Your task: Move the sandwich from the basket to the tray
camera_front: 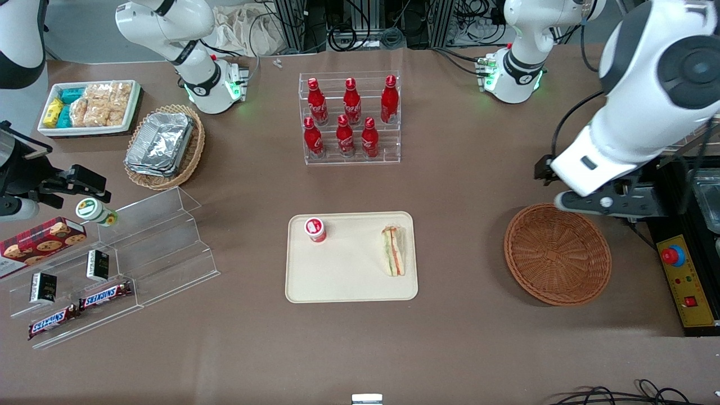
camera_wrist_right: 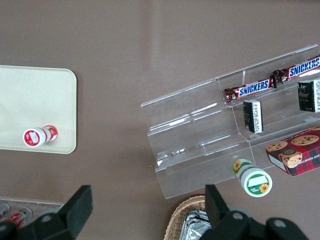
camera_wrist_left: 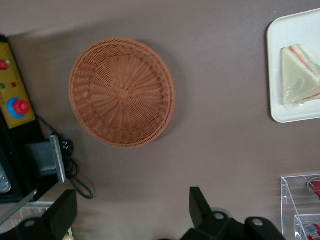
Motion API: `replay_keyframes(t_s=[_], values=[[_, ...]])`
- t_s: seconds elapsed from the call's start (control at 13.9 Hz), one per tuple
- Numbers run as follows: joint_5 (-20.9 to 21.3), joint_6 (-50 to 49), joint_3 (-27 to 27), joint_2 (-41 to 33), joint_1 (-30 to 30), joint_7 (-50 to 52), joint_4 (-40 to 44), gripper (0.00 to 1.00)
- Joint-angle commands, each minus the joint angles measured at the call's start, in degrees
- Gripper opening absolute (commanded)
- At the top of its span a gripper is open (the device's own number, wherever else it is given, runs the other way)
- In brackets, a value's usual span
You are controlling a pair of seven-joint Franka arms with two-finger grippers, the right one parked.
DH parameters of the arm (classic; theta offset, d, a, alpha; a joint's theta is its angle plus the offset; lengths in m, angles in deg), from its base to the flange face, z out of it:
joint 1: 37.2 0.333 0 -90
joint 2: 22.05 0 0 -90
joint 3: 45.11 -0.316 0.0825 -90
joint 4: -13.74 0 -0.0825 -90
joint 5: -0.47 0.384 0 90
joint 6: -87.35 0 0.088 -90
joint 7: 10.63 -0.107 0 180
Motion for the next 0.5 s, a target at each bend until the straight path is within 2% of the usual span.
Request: replay_keyframes(t_s=[0.0, 0.43], values=[[-1.8, -0.4, 0.5, -1.6, 3.9, -0.2, -1.4, 0.99], [-3.7, 0.1, -0.1, -2.9, 8.4, -1.1, -1.4, 1.00]])
